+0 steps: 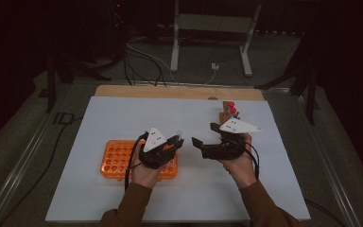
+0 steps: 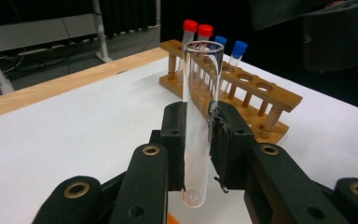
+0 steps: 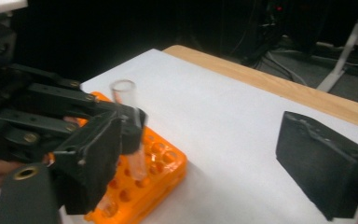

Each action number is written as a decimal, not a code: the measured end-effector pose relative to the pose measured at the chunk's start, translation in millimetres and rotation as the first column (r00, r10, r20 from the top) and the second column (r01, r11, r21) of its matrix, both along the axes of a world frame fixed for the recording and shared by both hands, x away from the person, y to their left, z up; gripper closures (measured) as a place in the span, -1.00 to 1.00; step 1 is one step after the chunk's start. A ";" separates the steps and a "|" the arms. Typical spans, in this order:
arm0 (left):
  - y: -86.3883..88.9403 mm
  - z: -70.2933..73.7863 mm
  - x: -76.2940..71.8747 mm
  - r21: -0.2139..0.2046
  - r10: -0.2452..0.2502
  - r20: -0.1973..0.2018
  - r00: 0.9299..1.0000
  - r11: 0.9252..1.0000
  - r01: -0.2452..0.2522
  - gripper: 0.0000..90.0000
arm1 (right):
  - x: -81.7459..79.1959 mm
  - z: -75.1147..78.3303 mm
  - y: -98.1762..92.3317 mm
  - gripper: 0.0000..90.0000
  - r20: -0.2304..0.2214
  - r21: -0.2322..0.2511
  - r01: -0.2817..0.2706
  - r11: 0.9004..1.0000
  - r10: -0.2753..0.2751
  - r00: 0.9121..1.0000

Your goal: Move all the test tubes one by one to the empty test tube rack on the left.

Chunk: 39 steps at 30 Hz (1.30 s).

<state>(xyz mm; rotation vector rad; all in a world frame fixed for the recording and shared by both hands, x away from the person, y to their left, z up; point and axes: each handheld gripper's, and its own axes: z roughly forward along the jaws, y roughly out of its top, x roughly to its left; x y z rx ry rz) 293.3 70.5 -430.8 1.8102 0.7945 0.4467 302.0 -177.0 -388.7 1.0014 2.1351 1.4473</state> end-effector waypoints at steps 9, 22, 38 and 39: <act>16.8 -6.3 -6.9 -0.010 0.026 -0.015 1.000 1.000 -0.026 0.70 | -1.5 -12.4 -23.9 -0.99 0.000 -0.009 0.093 0.996 -0.093 0.996; 31.1 -22.3 -20.7 -0.011 0.049 -0.045 0.998 0.999 -0.049 0.69 | -9.5 -28.6 -47.0 -1.00 -0.022 -0.010 0.152 0.988 -0.153 0.988; 38.5 -40.0 -37.2 0.037 0.033 -0.100 0.994 0.999 -0.030 0.69 | -21.2 -33.4 -70.9 -0.99 -0.031 0.053 0.191 0.980 -0.190 0.981; 38.1 -41.5 -37.1 0.049 0.034 -0.109 0.993 0.998 -0.029 0.69 | -21.6 -33.4 -70.9 -0.99 -0.029 0.054 0.192 0.980 -0.191 0.981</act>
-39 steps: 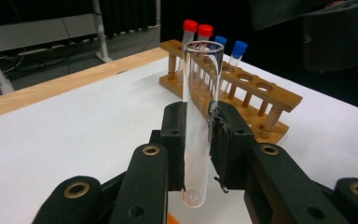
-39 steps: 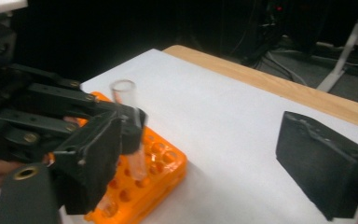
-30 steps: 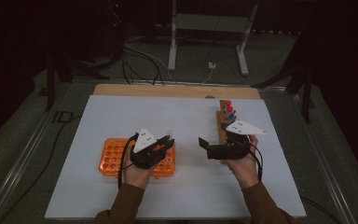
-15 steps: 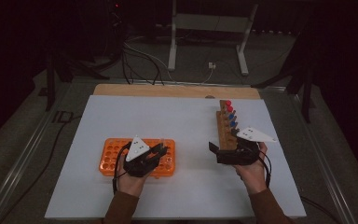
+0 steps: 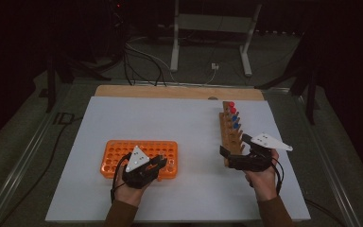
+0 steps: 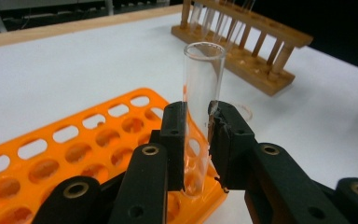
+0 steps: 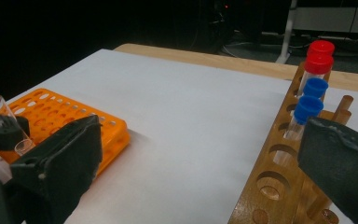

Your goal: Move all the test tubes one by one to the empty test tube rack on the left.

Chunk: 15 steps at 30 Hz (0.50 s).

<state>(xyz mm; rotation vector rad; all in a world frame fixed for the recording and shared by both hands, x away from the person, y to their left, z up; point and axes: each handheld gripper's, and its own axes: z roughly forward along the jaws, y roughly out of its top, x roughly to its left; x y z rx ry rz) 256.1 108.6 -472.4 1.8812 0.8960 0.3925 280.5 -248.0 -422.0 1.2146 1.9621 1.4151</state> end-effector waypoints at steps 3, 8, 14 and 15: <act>-1.4 -4.9 0.8 0.043 -0.003 -0.032 0.999 0.999 0.004 0.69 | -0.7 -1.6 0.6 -0.99 -0.002 -0.006 0.000 1.000 0.000 1.000; -6.3 -9.8 2.0 0.101 -0.015 -0.047 0.999 0.995 0.020 0.69 | 0.0 -4.7 1.2 -0.99 -0.011 -0.008 -0.003 1.000 0.003 1.000; -7.9 -10.1 2.9 0.129 -0.020 -0.061 0.998 0.991 0.028 0.70 | 0.3 -6.2 1.4 -0.99 -0.012 -0.009 -0.003 1.000 0.003 1.000; -8.1 -10.2 3.1 0.131 -0.020 -0.063 0.998 0.991 0.028 0.70 | 0.5 -6.7 1.9 -0.99 -0.014 -0.009 -0.004 1.000 0.003 1.000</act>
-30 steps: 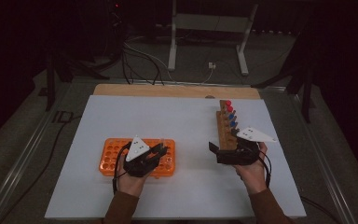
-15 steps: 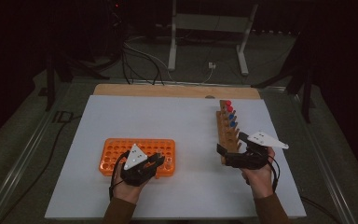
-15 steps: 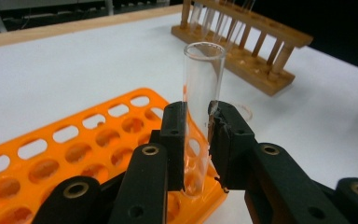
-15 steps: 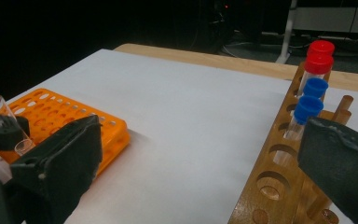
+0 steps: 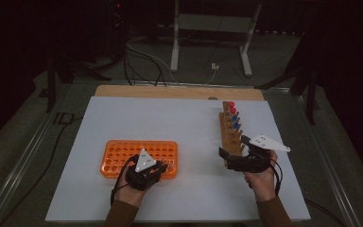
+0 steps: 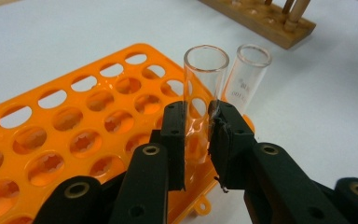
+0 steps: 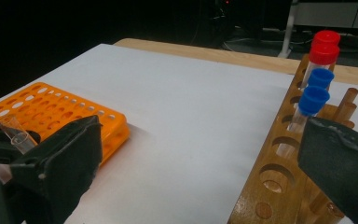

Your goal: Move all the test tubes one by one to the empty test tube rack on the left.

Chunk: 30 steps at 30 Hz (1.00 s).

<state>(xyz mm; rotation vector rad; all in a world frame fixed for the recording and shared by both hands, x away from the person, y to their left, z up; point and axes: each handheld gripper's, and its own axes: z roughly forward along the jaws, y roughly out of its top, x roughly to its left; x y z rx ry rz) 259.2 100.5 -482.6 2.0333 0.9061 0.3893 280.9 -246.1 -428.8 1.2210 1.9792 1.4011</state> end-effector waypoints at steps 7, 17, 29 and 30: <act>-3.8 -2.3 -0.4 0.047 -0.012 0.001 1.000 0.999 0.012 0.70 | 0.2 -2.1 2.5 -0.99 -0.005 -0.008 -0.009 1.000 0.009 1.000; 0.4 -4.0 0.3 0.016 -0.012 -0.002 1.000 1.000 0.012 0.49 | 0.8 -4.5 2.9 -0.99 -0.011 -0.015 -0.015 1.000 0.015 1.000; 28.9 8.1 -1.0 -0.165 -0.050 0.030 0.998 0.985 0.054 0.19 | 4.3 -4.0 -3.1 -0.99 -0.008 -0.031 0.004 1.000 -0.005 1.000; 31.5 9.6 -1.4 -0.180 -0.055 0.037 0.998 0.982 0.060 0.19 | 5.7 -3.9 -4.2 -0.99 -0.009 -0.031 0.009 0.999 -0.009 1.000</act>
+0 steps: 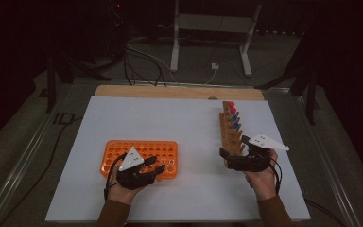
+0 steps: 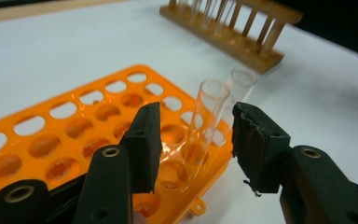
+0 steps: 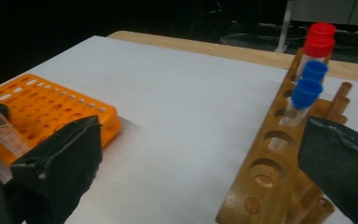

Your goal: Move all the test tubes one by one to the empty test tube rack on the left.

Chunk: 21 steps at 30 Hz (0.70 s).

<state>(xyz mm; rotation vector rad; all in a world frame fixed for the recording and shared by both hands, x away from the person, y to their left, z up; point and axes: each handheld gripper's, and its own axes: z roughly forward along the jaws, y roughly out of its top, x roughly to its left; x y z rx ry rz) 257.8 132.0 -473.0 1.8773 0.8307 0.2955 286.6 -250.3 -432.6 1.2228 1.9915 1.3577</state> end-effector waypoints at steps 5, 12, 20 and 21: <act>10.5 6.1 -0.2 -0.060 0.020 0.020 1.000 0.998 -0.019 0.07 | 8.3 1.7 -5.2 -0.99 0.000 0.006 0.021 1.000 -0.021 1.000; 15.0 13.1 -1.2 -0.076 0.112 0.058 0.992 0.991 -0.107 -0.61 | 26.5 4.5 -10.0 -0.86 -0.004 -0.022 0.035 0.999 -0.035 0.999; 20.0 15.3 -0.6 -0.083 0.184 0.060 0.981 0.980 -0.178 -0.97 | 50.2 -1.2 -11.9 -0.23 -0.021 -0.115 0.106 0.988 -0.110 0.994; 20.7 15.7 -0.7 -0.084 0.191 0.062 0.980 0.979 -0.186 -0.97 | 52.8 -2.7 -12.3 -0.14 -0.020 -0.125 0.116 0.985 -0.120 0.993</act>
